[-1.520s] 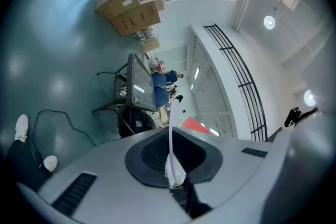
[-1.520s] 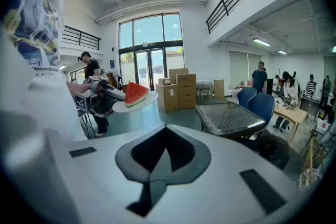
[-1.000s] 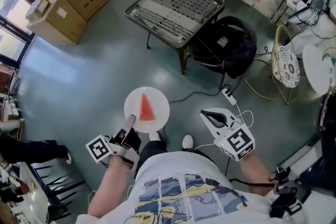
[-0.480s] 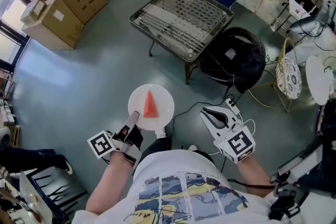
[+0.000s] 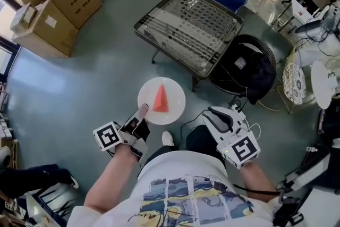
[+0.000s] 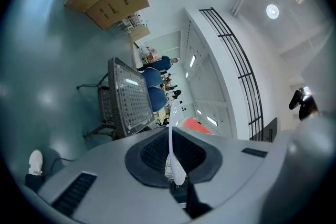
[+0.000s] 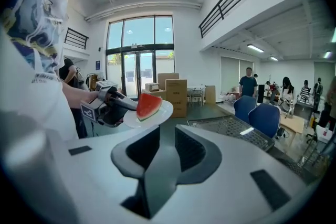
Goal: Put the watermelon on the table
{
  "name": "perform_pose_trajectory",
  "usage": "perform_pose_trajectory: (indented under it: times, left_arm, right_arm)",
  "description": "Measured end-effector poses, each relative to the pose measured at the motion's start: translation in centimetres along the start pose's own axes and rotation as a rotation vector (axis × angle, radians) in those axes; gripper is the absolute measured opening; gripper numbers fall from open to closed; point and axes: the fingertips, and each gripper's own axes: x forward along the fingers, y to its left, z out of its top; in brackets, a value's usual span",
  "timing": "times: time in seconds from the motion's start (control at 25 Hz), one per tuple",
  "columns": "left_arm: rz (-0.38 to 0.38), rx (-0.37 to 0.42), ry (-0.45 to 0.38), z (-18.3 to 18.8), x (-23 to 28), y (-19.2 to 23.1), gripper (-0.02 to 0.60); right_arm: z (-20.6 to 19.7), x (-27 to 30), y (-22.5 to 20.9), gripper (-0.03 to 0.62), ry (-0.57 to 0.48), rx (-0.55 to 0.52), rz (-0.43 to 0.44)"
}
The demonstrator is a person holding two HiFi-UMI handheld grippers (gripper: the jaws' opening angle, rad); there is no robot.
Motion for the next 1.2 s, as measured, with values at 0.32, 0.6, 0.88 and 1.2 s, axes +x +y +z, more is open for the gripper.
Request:
perform_pose_trajectory:
  times: [0.32,0.6,0.88,1.2]
  left_arm:
    - [-0.021,-0.005,-0.014,6.4,11.5,1.1,0.017]
    - [-0.025,0.033,-0.014,11.7,22.3,1.2,0.017]
    - [-0.014,0.026,0.063,16.9,32.9,5.3,0.017]
    - [0.025,0.087,0.233,24.8,44.1,12.5,0.017]
  right_arm:
    - [0.6,4.6,-11.0,0.075,0.036,-0.012,-0.009]
    - [1.7,7.9,-20.2,0.075,0.031,-0.026,0.004]
    - [1.4,12.0,-26.6,0.075,0.048,0.045,-0.074]
    - [2.8,18.7,-32.8,0.075,0.093,0.137,-0.259]
